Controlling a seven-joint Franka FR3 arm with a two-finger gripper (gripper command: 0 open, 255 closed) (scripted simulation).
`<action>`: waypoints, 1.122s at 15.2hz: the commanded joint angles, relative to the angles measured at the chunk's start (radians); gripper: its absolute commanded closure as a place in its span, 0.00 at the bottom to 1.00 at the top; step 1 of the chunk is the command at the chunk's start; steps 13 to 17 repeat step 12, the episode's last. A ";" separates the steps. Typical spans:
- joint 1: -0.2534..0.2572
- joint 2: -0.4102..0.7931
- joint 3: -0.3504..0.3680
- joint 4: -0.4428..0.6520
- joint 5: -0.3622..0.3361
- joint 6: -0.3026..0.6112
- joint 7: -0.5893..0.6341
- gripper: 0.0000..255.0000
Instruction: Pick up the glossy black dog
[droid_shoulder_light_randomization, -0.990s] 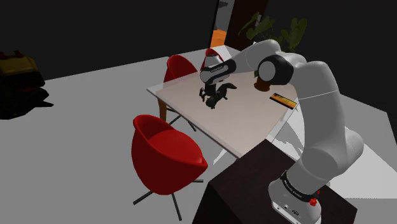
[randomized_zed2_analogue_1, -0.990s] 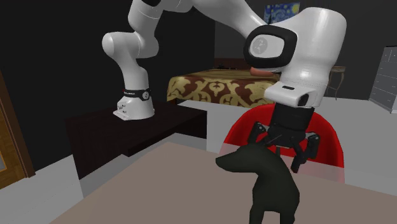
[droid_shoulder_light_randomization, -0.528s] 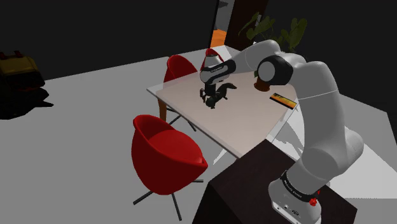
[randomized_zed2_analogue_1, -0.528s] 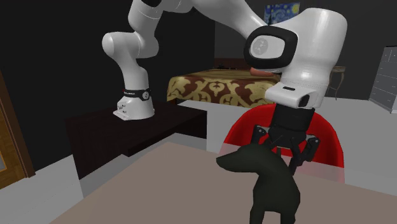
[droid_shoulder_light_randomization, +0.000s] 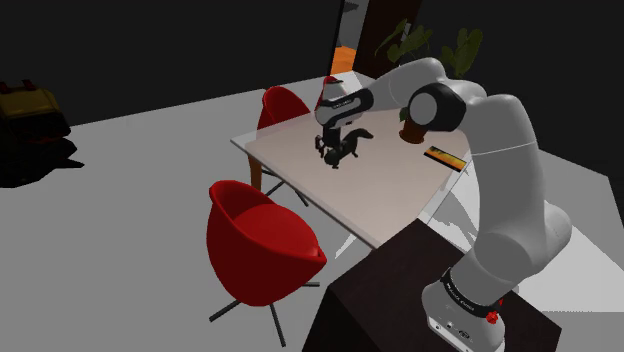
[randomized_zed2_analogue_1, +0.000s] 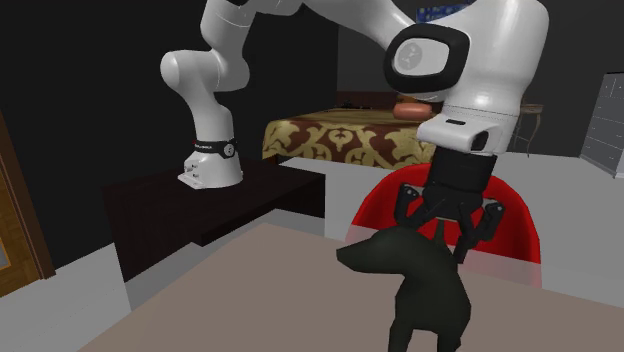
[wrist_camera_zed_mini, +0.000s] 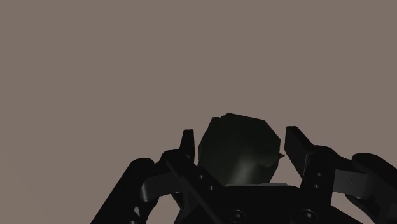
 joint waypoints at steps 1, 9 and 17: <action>0.000 -0.016 0.000 0.000 0.001 -0.017 -0.002 1.00; 0.001 -0.076 0.001 0.012 0.003 -0.087 -0.010 1.00; 0.001 -0.084 0.001 0.015 0.003 -0.098 -0.011 1.00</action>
